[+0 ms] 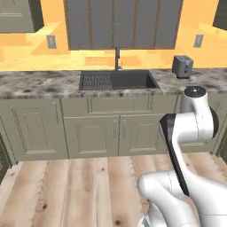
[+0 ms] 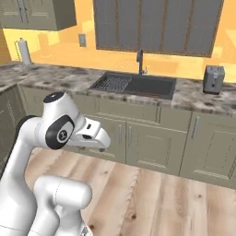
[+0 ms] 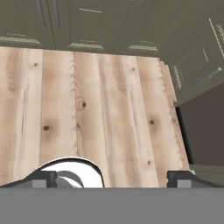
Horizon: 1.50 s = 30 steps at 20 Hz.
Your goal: Move the cutting board and knife to the sink. Then move spray from the cabinet to the counter.
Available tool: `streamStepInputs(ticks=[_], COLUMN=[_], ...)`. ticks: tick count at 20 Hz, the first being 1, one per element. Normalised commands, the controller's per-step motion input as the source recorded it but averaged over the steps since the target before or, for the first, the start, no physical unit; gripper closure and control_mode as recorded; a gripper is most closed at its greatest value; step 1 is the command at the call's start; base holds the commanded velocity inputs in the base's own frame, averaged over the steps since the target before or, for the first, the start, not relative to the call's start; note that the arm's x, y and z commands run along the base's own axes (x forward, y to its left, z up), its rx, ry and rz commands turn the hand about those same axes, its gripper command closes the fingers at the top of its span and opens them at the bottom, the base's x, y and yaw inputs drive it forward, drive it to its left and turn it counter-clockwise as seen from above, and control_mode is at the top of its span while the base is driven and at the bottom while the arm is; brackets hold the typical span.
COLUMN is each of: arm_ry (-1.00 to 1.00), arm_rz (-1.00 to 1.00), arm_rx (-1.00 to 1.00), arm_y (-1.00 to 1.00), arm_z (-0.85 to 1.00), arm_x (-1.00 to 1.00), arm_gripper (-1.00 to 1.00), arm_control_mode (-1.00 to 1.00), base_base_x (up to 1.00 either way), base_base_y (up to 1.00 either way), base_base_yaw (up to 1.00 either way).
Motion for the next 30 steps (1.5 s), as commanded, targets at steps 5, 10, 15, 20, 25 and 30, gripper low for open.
streamStepInputs(ticks=[5,10,15,20,25,30], arm_ry=[0.0,0.0,0.0,0.0,0.0,0.0], arm_rz=[0.0,0.0,0.0,0.0,0.0,0.0], arm_rx=[0.0,0.0,0.0,0.0,0.0,0.0], arm_y=[0.0,0.0,0.0,0.0,0.0,0.0], arm_z=[0.0,0.0,0.0,0.0,0.0,0.0], arm_x=[0.0,0.0,0.0,0.0,0.0,0.0], arm_gripper=[-1.0,-1.0,-1.0,-1.0,-1.0,-1.0], arm_control_mode=[1.0,1.0,1.0,1.0,1.0,1.0], base_base_x=[-0.65,-0.43,-0.36,-0.28,-0.29,-0.35], base_base_y=[0.0,0.0,-0.02,-0.04,0.0,0.0], base_base_yaw=[0.37,0.71,0.78,0.85,0.85,0.8])
